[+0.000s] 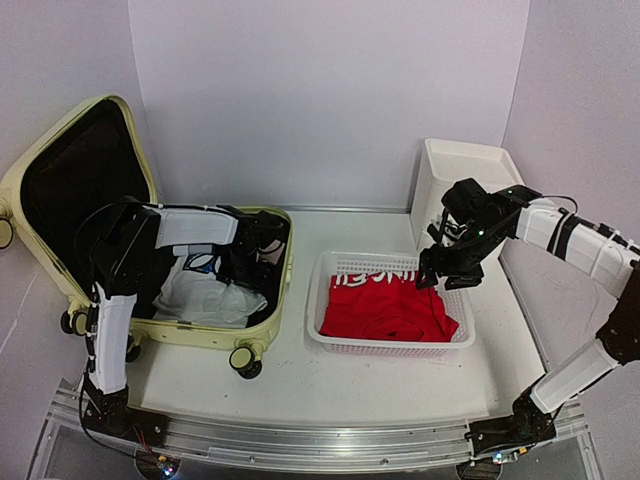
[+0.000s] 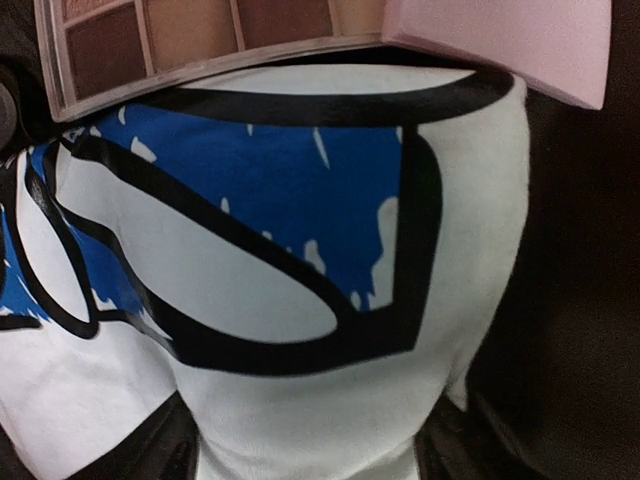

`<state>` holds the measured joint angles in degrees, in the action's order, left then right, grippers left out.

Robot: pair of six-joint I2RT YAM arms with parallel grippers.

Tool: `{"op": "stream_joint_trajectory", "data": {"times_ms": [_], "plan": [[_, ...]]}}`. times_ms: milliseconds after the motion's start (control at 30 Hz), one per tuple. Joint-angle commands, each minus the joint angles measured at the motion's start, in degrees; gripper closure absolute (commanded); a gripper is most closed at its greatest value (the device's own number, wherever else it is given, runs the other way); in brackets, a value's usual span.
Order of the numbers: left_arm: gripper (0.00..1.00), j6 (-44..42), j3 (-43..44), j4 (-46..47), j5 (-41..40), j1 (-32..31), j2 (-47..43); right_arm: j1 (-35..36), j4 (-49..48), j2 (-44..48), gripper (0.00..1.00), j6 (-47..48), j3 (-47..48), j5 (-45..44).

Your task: Open, take out, and arrange the luggage

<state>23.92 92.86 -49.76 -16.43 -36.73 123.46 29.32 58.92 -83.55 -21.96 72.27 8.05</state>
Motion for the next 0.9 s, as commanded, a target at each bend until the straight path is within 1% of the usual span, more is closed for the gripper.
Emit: {"op": "stream_joint_trajectory", "data": {"times_ms": [0, 133, 233, 500, 633, 700, 867], "plan": [[0.33, -0.05, -1.6, -0.66, -1.32, -0.01, 1.01, 0.55, -1.01, 0.47, 0.24, -2.04, 2.97, 0.82], [0.5, -0.82, -2.33, 0.58, 0.32, 0.21, -0.7, 2.81, -2.17, -1.39, 0.25, -3.21, 5.06, 1.44], [0.58, -1.33, -3.2, 1.74, 2.26, 0.72, -2.68, 6.26, -2.94, -3.6, 0.25, -3.73, 7.85, 0.87], [0.67, -3.02, -6.96, 4.04, 6.38, 2.54, -9.31, 11.54, -6.13, -9.59, 0.26, -5.53, 13.66, 2.22], [0.72, -3.7, -8.46, 4.44, 8.21, 3.77, -11.18, 13.43, -8.29, -13.06, 0.26, -7.25, 16.5, 3.99], [0.73, -3.91, -9.45, 5.0, 9.11, 4.39, -12.18, 14.18, -10.24, -14.54, 0.26, -9.06, 17.64, 5.46], [0.75, -3.98, -13.61, 8.44, 15.35, 6.76, -16.36, 15.34, -15.81, -19.15, 0.26, -14.29, 20.55, 9.05]]}}
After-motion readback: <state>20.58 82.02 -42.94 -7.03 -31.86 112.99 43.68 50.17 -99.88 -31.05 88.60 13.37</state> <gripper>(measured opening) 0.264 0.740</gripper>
